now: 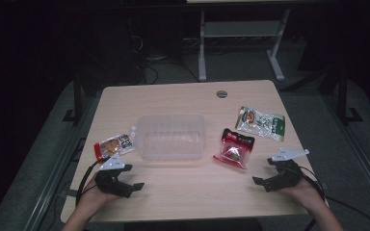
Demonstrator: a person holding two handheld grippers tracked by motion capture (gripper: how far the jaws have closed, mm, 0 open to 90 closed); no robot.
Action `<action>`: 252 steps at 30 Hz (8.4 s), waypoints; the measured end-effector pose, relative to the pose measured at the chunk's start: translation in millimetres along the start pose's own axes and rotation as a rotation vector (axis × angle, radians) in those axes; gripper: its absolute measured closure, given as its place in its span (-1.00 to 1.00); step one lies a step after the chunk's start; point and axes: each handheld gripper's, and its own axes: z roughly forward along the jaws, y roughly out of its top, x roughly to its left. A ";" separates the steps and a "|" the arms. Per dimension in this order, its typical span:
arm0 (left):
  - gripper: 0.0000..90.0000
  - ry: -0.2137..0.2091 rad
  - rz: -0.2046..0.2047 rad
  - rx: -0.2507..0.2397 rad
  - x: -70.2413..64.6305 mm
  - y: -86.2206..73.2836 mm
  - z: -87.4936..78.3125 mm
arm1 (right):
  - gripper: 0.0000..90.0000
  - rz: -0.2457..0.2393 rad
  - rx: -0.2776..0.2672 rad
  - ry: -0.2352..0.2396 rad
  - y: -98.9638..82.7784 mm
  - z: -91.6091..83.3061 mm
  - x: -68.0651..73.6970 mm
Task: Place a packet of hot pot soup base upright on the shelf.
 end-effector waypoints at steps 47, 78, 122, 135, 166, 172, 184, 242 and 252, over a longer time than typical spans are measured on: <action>-0.70 -0.050 -0.014 0.000 -6.5 4.4 3.7 | 0.99 -0.046 0.022 0.020 92.2 63.4 -23.5; -0.70 -0.074 0.029 0.018 -11.9 4.9 5.8 | 0.99 -0.157 0.096 0.161 89.1 68.6 17.0; -0.70 -0.098 0.057 0.050 -17.1 6.3 10.2 | 0.99 -0.344 0.135 0.347 93.8 85.4 92.0; -0.11 -0.149 0.133 -0.010 -35.3 30.1 14.3 | 0.89 -0.245 0.069 0.319 91.6 60.1 78.1; 0.99 -0.208 0.239 0.031 -67.9 98.1 89.7 | -0.17 -0.085 0.045 0.187 42.8 15.5 51.4; 0.99 -0.198 0.250 0.078 -69.0 92.8 100.1 | -0.19 -0.092 0.045 0.190 43.1 18.2 50.3; 0.99 -0.198 0.246 0.135 -65.1 85.9 106.6 | -0.23 -0.094 0.037 0.191 43.1 16.3 48.7; 1.00 -0.205 0.218 0.137 -62.5 81.6 108.8 | 0.77 -0.067 0.022 0.418 71.1 59.6 72.1; 1.00 -0.205 0.219 0.138 -63.2 81.6 108.6 | 0.96 -0.063 0.010 0.447 72.7 60.5 72.3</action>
